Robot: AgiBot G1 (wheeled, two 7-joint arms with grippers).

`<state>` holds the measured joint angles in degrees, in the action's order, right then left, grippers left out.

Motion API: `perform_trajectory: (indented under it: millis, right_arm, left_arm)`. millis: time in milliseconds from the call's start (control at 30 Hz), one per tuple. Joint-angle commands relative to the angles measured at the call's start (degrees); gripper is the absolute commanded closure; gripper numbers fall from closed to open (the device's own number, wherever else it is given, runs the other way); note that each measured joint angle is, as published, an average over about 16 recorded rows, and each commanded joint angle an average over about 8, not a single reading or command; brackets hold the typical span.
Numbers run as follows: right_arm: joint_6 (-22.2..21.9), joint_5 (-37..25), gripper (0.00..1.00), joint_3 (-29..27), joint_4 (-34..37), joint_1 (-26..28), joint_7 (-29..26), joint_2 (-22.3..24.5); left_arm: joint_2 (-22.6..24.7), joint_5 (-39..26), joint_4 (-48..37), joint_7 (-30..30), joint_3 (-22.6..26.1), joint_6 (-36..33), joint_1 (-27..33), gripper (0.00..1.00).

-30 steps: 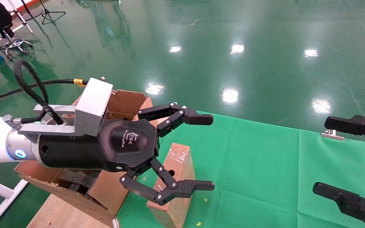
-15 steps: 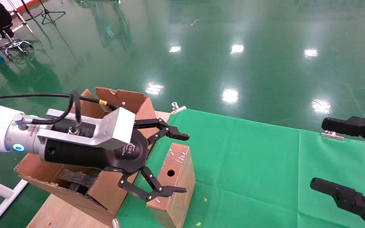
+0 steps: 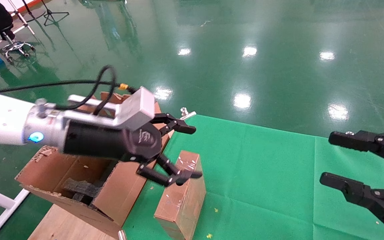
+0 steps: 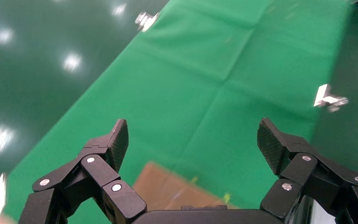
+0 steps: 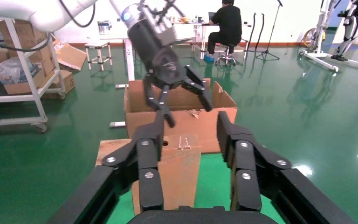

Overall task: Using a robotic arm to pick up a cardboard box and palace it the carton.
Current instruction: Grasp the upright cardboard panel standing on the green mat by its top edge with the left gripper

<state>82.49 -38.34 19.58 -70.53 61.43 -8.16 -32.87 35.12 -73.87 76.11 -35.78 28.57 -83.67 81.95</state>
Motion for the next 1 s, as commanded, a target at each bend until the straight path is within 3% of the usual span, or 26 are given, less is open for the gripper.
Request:
perform_trajectory:
  millis: [33,233,500,733,1000]
  right_arm:
    - [0.0,0.0,1.00,0.0,0.0,0.0,0.0,0.0]
    - [0.0,0.0,1.00,0.0,0.0,0.0,0.0,0.0]
    - [0.0,0.0,1.00,0.0,0.0,0.0,0.0,0.0]
    - [0.0,0.0,1.00,0.0,0.0,0.0,0.0,0.0]
    - [0.0,0.0,1.00,0.0,0.0,0.0,0.0,0.0]
  left_arm:
    - [1.2,-3.3,0.2,-4.8,1.7,0.2,2.3,0.00]
    - [5.3,-13.4,0.3,-18.8,7.1,-4.4,12.6,0.00]
    - [6.6,-14.9,0.3,-35.5,17.6,-7.2,19.5,0.00]
    - [6.6,-13.6,0.7,-42.1,26.8,-6.9,23.5,0.00]
    - [9.0,-13.2,0.9,-45.6,33.9,-6.1,26.0,0.00]
